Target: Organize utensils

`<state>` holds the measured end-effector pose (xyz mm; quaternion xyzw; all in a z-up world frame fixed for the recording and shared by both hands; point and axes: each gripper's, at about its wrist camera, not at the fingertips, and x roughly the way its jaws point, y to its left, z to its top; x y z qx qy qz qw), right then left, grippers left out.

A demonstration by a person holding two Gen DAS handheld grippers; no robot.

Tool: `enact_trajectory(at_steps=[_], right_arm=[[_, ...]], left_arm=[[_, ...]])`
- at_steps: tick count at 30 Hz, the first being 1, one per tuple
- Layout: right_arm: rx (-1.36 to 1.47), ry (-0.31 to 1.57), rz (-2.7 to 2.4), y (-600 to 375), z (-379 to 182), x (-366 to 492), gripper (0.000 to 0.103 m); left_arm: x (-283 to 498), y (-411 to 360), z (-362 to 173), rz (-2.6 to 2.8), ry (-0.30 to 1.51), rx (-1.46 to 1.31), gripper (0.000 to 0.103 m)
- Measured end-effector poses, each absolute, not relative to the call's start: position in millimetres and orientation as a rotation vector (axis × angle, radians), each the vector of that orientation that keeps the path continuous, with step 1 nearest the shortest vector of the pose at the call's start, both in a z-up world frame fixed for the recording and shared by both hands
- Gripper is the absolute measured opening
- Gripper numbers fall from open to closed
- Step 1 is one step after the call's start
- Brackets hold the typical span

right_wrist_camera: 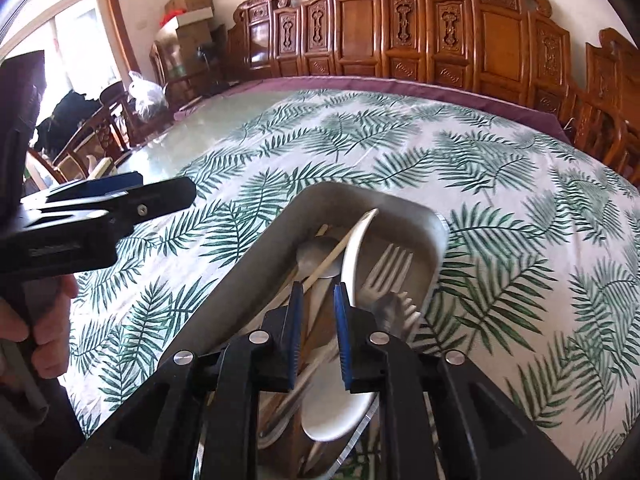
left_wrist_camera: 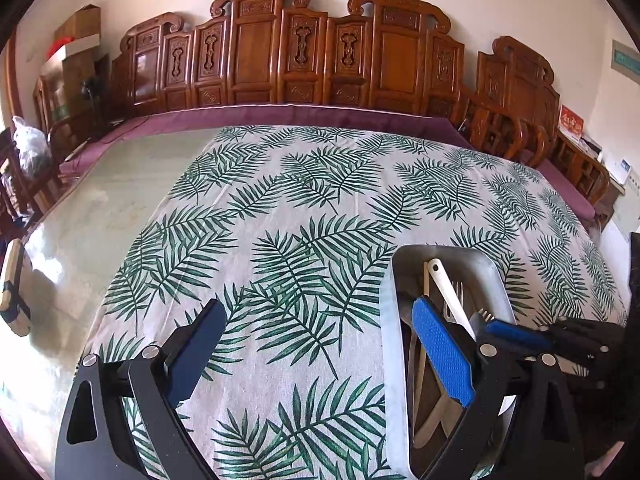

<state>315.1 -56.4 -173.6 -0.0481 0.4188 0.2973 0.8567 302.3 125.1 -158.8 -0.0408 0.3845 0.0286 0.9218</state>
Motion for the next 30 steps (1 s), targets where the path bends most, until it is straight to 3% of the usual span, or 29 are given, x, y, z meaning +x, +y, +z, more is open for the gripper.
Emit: enact_trajectory(at_steps=[12, 15, 17, 20, 23, 25, 30], right_arm=[[-0.065, 0.831, 0.553, -111, -145, 284, 0.033], [-0.050, 0.819, 0.529, -127, -139, 273, 0.046], [-0.047, 0.818, 0.509, -136, -136, 265, 0.065], [-0.052, 0.811, 0.428, -153, -131, 252, 0.083], [-0.038, 0.798, 0.395, -168, -124, 238, 0.095], [-0.029, 0.787, 0.384, -175, -119, 229, 0.100], [-0.008, 0.784, 0.347, -192, -101, 200, 0.100]], left_arm=[[280, 88, -146, 0.018, 0.768, -0.013, 0.091], [268, 77, -139, -0.004, 0.761, -0.014, 0.092], [260, 70, -136, -0.024, 0.756, -0.016, 0.095], [246, 59, -131, -0.055, 0.756, -0.013, 0.095], [230, 48, -126, -0.062, 0.766, -0.004, 0.095], [217, 42, -122, -0.055, 0.772, 0.004, 0.095], [189, 30, -115, -0.037, 0.797, 0.024, 0.095]])
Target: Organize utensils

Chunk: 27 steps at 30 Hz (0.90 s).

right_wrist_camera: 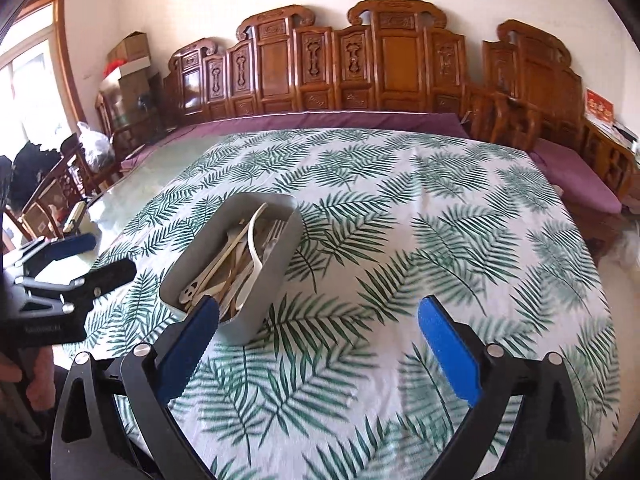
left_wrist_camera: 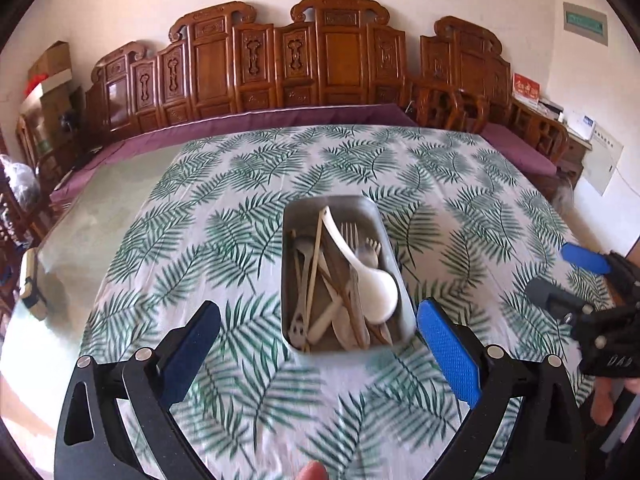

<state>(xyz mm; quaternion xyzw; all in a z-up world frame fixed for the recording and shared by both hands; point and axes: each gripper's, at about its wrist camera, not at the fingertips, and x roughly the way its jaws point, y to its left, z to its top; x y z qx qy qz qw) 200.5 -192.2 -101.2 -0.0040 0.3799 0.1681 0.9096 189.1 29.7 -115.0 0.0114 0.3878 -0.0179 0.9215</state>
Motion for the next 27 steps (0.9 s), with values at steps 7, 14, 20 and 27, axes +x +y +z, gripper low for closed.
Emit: enact_trajectory(at_steps=[7, 14, 20, 27], right_arm=[[0.011, 0.737, 0.287, -216, -74, 152, 0.100], [0.010, 0.700, 0.248, -231, -53, 118, 0.100], [0.018, 0.646, 0.245, -234, -30, 99, 0.100], [-0.003, 0.527, 0.234, -236, 14, 73, 0.100]], left_arm=[[152, 22, -96, -0.043, 0.812, -0.007, 0.095], [126, 16, -67, -0.054, 0.760, -0.011, 0.095], [106, 7, -40, -0.056, 0.698, -0.024, 0.095], [75, -7, 4, -0.039, 0.554, 0.008, 0.095]])
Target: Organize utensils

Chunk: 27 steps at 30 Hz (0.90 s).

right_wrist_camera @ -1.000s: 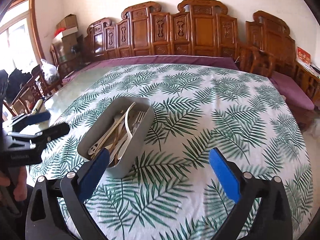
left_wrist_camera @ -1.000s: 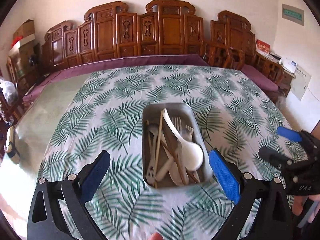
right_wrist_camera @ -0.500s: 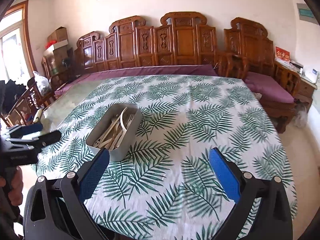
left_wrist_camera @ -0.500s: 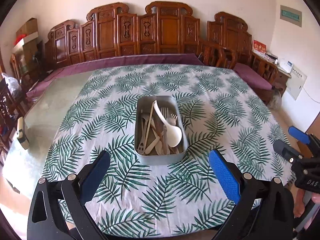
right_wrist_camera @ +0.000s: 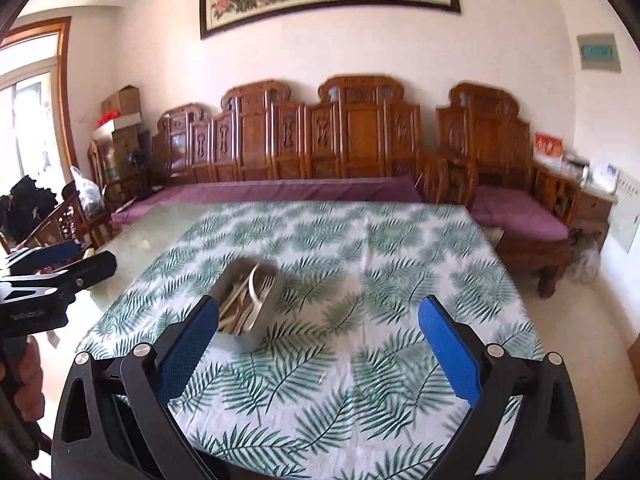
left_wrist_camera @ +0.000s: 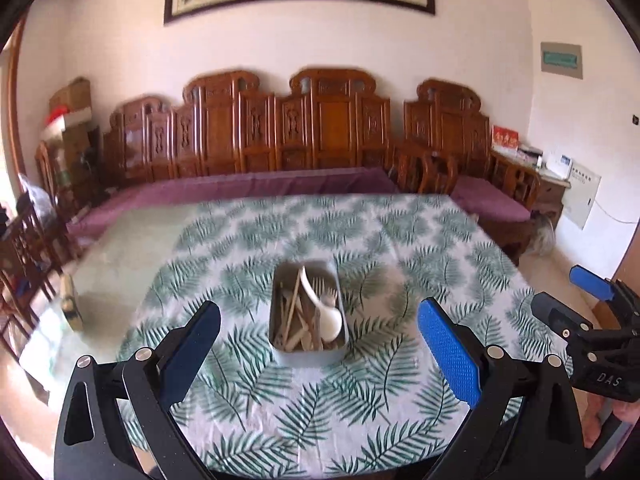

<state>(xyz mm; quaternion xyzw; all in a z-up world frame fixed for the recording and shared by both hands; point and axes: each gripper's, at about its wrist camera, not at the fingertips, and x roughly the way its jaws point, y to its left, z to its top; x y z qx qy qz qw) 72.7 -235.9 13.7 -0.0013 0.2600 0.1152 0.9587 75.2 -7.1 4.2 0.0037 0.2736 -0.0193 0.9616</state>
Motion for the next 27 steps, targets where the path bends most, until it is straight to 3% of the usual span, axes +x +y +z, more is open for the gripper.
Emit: enact_trajectory(at_steps=[8, 27], right_arm=[[-0.003, 0.405, 0.231, -243, 52, 42, 0.100], [0.016, 0.386, 0.234, -246, 59, 34, 0.100]], left_arm=[[46, -12, 36, -0.039, 0.472, -0.012, 0.095], [36, -12, 37, -0.034, 0.473, -0.023, 0.095]])
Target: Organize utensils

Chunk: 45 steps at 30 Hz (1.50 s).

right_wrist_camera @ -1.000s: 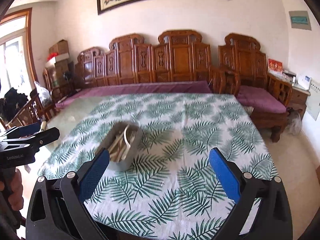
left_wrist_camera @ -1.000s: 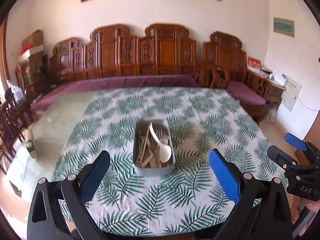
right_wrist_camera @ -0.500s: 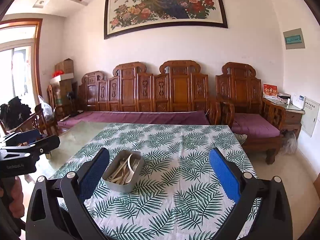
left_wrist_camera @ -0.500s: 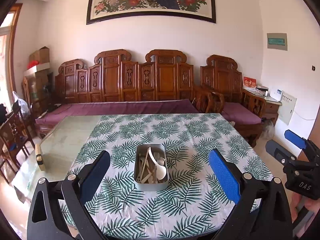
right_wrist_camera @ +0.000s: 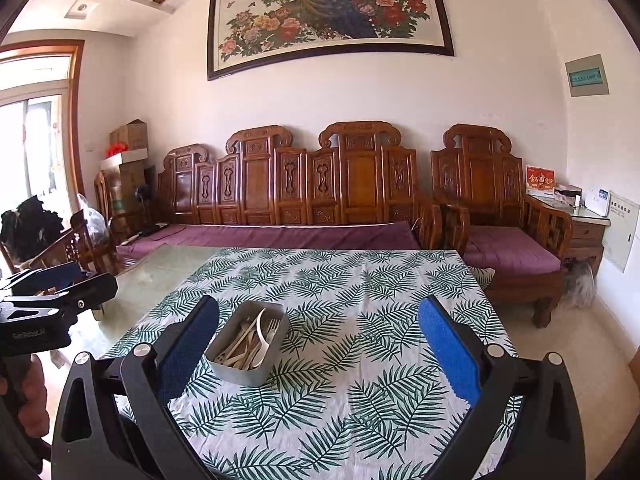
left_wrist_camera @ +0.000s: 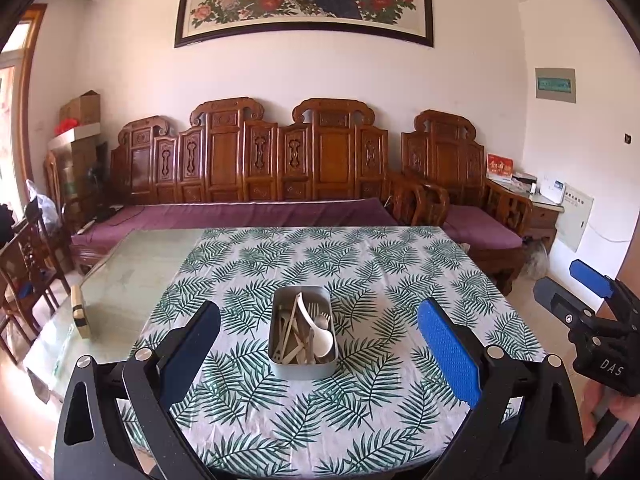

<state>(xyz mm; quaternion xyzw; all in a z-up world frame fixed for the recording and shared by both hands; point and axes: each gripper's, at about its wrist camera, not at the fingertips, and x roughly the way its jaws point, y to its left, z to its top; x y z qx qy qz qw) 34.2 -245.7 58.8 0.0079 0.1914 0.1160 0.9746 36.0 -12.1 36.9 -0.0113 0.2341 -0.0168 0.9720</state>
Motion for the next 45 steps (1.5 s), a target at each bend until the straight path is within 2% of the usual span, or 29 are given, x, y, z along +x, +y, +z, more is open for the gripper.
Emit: enact_trajectory(at_steps=[45], right_arm=[[0.021, 0.383, 0.233, -248.9, 59.0, 36.4, 0.100]], left_arm=[[37.7, -11.3, 35.8, -0.028, 0.478, -0.028, 0.095]])
